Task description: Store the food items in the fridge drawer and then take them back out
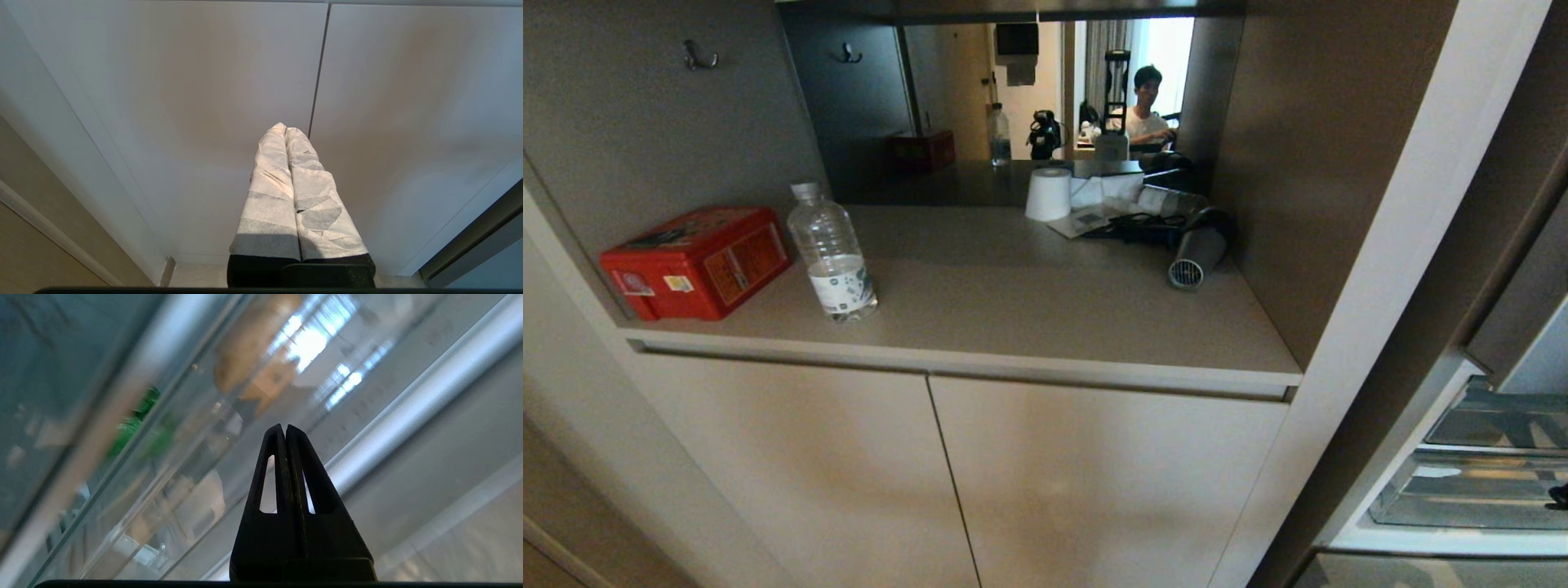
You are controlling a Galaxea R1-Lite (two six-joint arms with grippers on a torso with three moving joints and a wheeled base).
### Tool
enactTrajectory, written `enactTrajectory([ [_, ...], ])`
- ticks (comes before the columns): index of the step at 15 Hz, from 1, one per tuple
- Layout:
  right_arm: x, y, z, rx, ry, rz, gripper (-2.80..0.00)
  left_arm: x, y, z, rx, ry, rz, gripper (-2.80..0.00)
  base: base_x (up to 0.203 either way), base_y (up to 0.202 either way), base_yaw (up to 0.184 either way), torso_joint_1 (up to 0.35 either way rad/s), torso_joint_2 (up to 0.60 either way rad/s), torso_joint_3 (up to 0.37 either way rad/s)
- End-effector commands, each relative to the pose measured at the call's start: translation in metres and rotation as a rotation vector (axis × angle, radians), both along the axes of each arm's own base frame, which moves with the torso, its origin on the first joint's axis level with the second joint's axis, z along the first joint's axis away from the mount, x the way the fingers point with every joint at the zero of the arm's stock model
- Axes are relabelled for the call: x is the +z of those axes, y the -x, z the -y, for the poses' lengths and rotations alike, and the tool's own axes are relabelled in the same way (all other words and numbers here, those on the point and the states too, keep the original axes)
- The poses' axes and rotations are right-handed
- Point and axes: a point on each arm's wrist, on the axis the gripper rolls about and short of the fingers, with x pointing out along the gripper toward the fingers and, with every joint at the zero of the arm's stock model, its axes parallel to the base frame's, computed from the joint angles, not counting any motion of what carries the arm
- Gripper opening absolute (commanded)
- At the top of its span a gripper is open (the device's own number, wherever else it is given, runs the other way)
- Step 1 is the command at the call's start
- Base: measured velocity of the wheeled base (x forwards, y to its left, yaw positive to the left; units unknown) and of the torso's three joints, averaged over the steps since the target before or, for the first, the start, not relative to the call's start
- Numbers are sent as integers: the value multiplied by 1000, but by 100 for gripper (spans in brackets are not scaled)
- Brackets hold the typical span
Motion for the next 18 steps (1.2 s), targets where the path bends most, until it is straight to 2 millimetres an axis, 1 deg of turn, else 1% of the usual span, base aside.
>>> enactTrajectory([
  [1, -14, -12, 5, 16, 29, 34, -280, 0, 0, 0, 0, 0, 0, -280, 0, 0, 0, 0, 0, 0],
  [3, -23, -15, 9, 8, 76, 92, -280, 0, 0, 0, 1, 0, 0, -280, 0, 0, 0, 0, 0, 0],
  [4, -24, -10, 7, -6, 58, 97, -280, 0, 0, 0, 0, 0, 0, -280, 0, 0, 0, 0, 0, 0],
  [5, -19, -3, 9, -23, 53, 106, -280, 0, 0, 0, 0, 0, 0, -280, 0, 0, 0, 0, 0, 0],
  [8, 12, 24, 17, -94, 78, 131, -280, 0, 0, 0, 0, 0, -1, -280, 0, 0, 0, 0, 0, 0],
  [10, 38, 44, 21, -152, 96, 139, -280, 0, 0, 0, 0, 0, -1, -280, 0, 0, 0, 0, 0, 0],
  [12, 63, 69, 19, -214, 109, 139, -280, 0, 0, 0, 1, 0, 0, -280, 0, 0, 0, 0, 0, 0],
  [14, 88, 101, 19, -307, 144, 144, -280, 0, 0, 0, 0, 0, 0, -280, 0, 0, 0, 0, 0, 0],
  [16, 106, 143, 25, -442, 188, 145, -280, 0, 0, 0, 1, 0, -1, -280, 0, 0, 0, 0, 0, 0],
  [17, 114, 160, 30, -499, 218, 150, -280, 0, 0, 0, 0, 0, 0, -280, 0, 0, 0, 0, 0, 0],
  [18, 127, 175, 39, -548, 274, 165, -280, 0, 0, 0, 0, 0, 0, -280, 0, 0, 0, 0, 0, 0],
])
